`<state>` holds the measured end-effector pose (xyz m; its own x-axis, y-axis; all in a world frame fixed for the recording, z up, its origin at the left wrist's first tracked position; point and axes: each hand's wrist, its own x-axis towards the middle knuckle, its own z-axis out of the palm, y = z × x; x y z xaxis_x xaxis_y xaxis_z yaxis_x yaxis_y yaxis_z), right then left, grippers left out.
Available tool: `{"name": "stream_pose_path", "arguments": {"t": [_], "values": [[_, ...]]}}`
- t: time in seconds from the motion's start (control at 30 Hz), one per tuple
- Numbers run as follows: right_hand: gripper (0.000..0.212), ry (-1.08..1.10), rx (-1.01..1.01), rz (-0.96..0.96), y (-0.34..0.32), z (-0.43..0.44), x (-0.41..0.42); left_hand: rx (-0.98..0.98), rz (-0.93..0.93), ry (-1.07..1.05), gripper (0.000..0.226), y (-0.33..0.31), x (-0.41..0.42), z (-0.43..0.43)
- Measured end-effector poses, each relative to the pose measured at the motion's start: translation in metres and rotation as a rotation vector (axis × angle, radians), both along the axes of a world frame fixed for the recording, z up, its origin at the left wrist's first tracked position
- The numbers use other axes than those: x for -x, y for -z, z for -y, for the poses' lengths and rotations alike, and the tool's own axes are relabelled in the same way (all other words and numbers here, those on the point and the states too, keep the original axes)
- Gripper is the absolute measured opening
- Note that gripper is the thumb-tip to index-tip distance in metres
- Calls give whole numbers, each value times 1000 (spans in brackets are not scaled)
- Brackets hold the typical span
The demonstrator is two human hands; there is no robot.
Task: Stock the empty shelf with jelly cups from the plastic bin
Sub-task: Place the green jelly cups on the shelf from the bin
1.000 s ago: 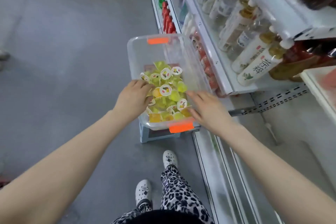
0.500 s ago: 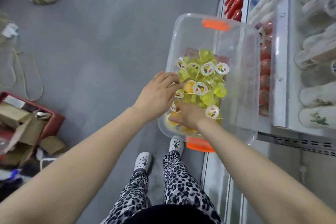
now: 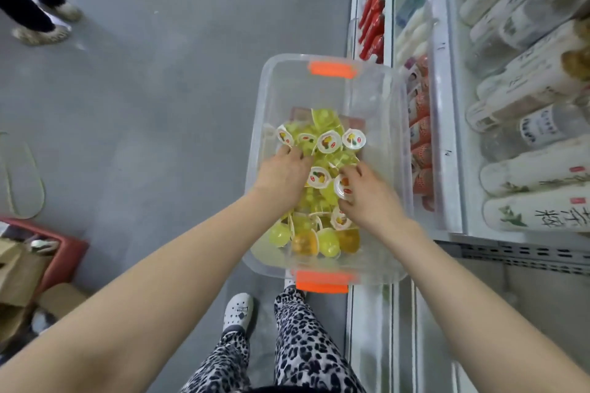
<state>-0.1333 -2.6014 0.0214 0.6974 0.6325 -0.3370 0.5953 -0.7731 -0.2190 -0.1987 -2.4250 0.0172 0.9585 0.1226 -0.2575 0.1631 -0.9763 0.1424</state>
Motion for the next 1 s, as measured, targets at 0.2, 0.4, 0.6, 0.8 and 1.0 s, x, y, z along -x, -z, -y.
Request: {"name": "stream_pose_path", "arguments": {"t": [0.2,0.4,0.6,0.8,1.0], "values": [[51,-9,105,48,11,5,-4,78,-267,-192,37,53,-35,4],[50,8,82,40,19,2,-9,194,-330,-211,52,67,-48,0],[52,25,42,5,19,4,-9,302,-302,-275,55,67,-39,8],[53,20,37,-7,18,7,-4,264,-317,-359,53,55,-30,11],[53,37,13,-30,12,5,1,303,-544,-216,57,28,-14,7]]}}
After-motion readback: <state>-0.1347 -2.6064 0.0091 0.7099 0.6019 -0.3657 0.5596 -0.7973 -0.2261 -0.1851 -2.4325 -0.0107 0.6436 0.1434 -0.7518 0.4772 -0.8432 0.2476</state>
